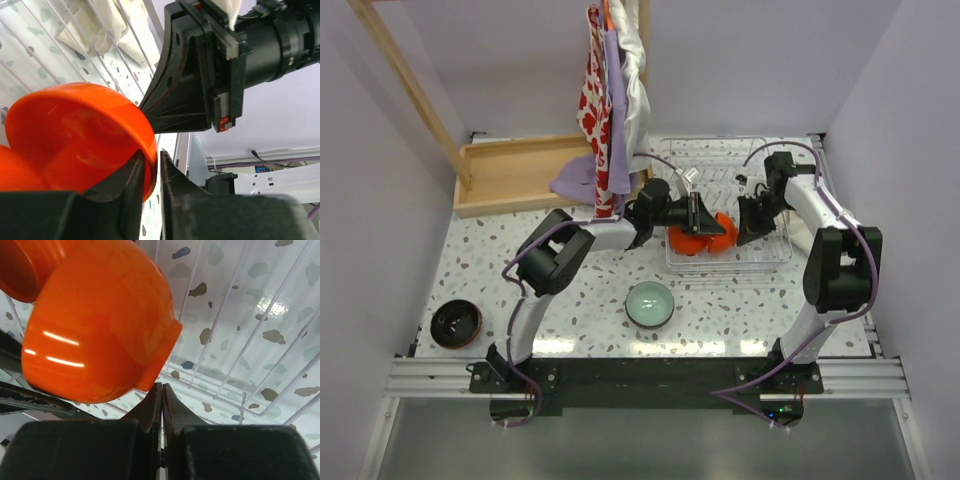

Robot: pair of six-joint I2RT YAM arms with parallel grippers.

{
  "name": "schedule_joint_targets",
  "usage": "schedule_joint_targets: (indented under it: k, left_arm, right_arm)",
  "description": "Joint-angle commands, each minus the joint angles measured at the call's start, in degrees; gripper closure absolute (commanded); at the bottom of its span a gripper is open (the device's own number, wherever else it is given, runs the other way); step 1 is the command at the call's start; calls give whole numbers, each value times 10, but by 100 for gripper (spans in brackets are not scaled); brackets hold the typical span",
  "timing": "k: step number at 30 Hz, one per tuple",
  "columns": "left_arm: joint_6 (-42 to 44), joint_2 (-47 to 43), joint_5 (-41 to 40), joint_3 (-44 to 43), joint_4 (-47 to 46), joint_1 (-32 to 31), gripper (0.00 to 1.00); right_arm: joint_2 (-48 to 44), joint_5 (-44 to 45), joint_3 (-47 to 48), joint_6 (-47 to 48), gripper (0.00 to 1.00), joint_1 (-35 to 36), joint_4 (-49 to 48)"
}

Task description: Load the bowls into the dish rack

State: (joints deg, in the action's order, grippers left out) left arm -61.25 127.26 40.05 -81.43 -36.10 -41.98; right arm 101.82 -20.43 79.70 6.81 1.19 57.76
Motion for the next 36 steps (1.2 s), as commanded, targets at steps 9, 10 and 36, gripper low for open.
schedule_joint_targets:
  k: [9, 10, 36]
  left_arm:
    - [110, -56, -53, -38, 172, 8, 59]
    - [114, -63, -59, -41, 184, 8, 58]
    - [358, -166, -186, -62, 564, 21, 45]
  right_arm:
    - [16, -15, 49, -10, 100, 22, -21]
    - [16, -13, 51, -9, 100, 22, -23]
    - [49, -25, 106, -25, 100, 56, -40]
